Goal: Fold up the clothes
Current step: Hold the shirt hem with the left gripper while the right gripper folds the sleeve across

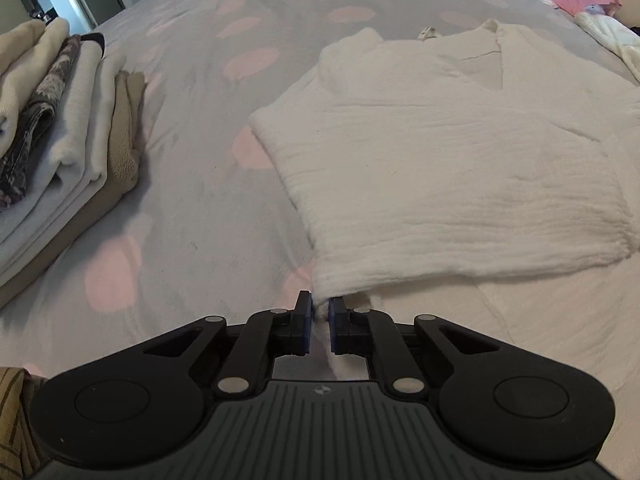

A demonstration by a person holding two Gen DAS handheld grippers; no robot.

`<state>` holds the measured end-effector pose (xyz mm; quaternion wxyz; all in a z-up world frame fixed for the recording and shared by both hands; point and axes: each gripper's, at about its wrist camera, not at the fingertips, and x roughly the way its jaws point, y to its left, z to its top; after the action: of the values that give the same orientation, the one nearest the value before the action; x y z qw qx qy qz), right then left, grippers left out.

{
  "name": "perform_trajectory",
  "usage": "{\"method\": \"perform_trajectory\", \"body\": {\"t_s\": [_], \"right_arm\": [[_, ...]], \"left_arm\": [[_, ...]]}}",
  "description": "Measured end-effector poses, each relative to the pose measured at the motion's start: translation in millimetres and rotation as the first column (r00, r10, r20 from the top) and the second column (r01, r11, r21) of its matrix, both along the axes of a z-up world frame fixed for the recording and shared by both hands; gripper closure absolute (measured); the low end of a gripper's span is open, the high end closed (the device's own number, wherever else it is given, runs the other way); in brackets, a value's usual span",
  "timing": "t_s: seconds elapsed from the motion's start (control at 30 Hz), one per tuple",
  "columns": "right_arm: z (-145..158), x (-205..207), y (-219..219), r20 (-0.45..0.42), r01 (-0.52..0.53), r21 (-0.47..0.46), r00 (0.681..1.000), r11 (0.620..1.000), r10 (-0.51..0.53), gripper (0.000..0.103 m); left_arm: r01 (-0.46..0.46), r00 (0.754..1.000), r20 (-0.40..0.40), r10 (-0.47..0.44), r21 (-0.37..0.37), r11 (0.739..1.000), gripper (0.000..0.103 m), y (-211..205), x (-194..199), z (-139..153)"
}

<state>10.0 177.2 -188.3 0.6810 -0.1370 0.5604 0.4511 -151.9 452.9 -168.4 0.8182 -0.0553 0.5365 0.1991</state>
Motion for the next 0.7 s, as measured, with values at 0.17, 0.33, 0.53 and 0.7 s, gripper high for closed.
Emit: {"method": "perform_trajectory", "body": {"t_s": [0.17,0.33,0.53,0.7], "right_arm": [[0.6,19.9,-8.6,0.017,0.076,0.049,0.997,0.996,-0.077,0.079],[1.5,51.1,13.4,0.021,0.177,0.141,0.983,0.974,-0.182,0.074],[-19.6,40.9,53.4,0.031,0.133,0.083,0.990,0.988,-0.136,0.071],[-21.7,31.7,72.7,-0.061,0.142,0.178,0.989,0.974,-0.133,0.048]], "left_arm": [[-0.011,1.000,0.004,0.011,-0.026,1.000,0.096,2.3,-3.7,-2.3],[-0.002,1.000,-0.006,0.002,-0.020,1.000,0.096,0.6,-1.7,-5.3],[-0.003,1.000,0.003,0.004,-0.029,1.000,0.096,2.5,-3.6,-5.9],[0.002,1.000,0.006,-0.002,-0.020,1.000,0.096,0.5,-3.7,-6.7]]}}
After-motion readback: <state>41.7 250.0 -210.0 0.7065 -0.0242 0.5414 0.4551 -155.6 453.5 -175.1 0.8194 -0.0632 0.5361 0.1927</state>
